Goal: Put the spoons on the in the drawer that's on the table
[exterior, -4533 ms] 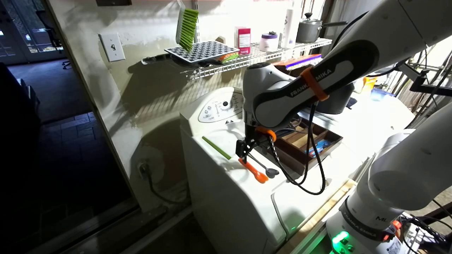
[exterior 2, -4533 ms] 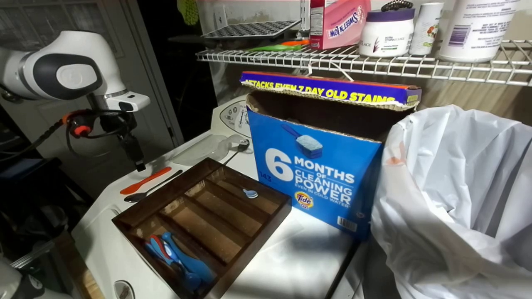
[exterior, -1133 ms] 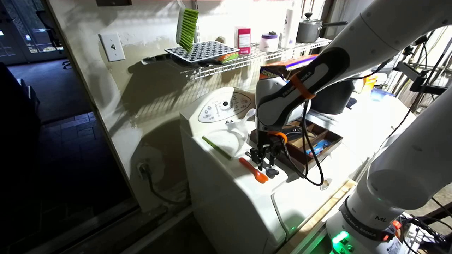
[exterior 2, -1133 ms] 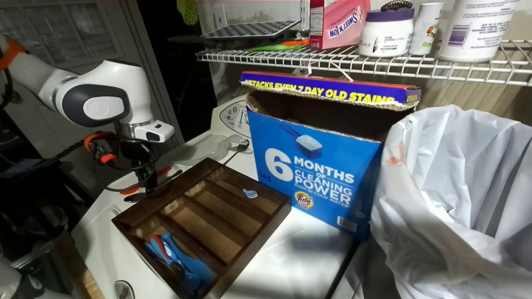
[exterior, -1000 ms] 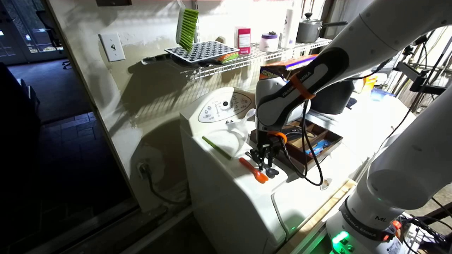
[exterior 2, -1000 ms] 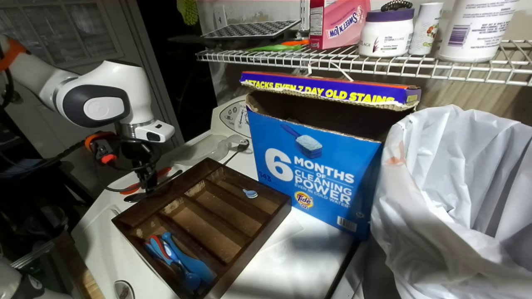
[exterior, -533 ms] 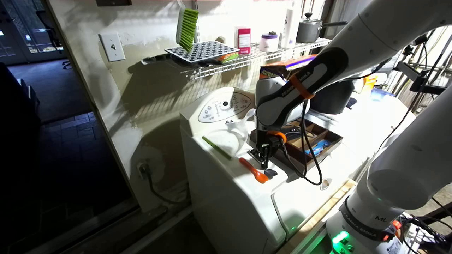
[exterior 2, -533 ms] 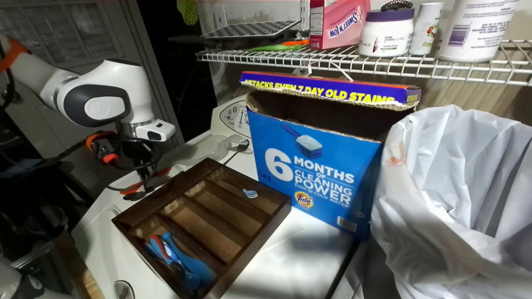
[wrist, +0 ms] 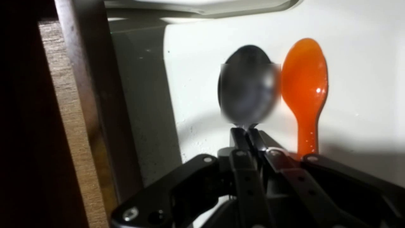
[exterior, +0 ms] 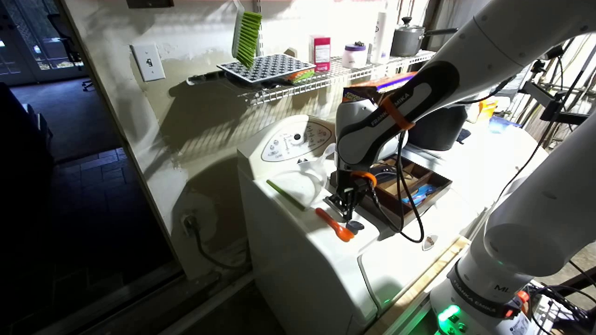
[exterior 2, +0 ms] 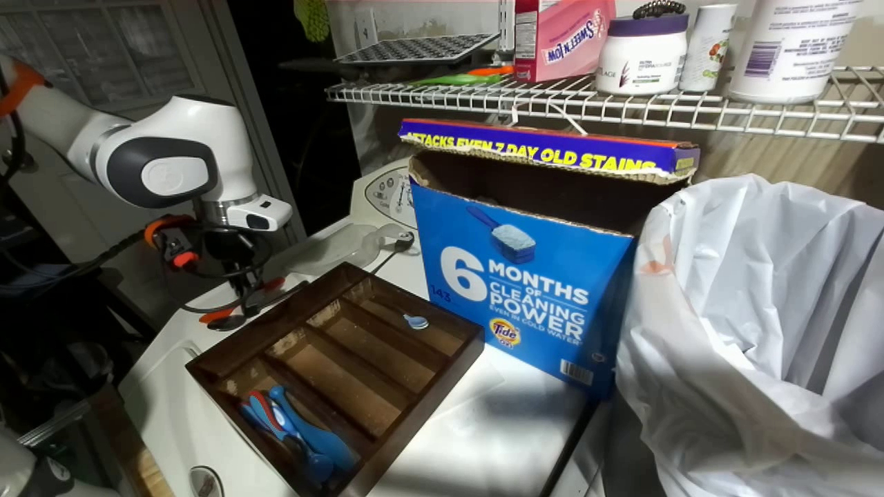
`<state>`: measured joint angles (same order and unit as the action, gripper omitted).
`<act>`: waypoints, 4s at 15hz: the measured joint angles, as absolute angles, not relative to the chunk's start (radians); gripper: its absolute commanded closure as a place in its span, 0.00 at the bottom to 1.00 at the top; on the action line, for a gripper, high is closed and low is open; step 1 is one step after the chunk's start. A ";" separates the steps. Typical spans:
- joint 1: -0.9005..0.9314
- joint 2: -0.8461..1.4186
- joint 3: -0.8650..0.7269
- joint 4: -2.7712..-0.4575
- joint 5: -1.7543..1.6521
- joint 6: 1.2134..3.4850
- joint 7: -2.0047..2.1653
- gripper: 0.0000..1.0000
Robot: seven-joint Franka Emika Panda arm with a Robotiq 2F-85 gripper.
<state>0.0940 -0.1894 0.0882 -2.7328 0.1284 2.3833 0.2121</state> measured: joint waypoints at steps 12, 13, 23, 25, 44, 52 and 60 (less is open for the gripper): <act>0.033 -0.330 0.053 -2.640 0.073 2.197 0.187 0.93; 0.030 -0.335 0.052 -2.635 0.073 2.189 0.187 0.93; 0.024 -0.337 0.043 -2.638 0.052 2.188 0.156 0.98; 0.014 -0.344 0.029 -2.641 0.043 2.177 0.123 0.98; -0.043 -0.330 -0.074 -2.670 -0.024 2.072 -0.082 0.98; -0.051 -0.282 -0.088 -2.664 -0.024 2.072 -0.102 0.98; -0.055 -0.259 -0.088 -2.652 -0.024 2.074 -0.102 0.98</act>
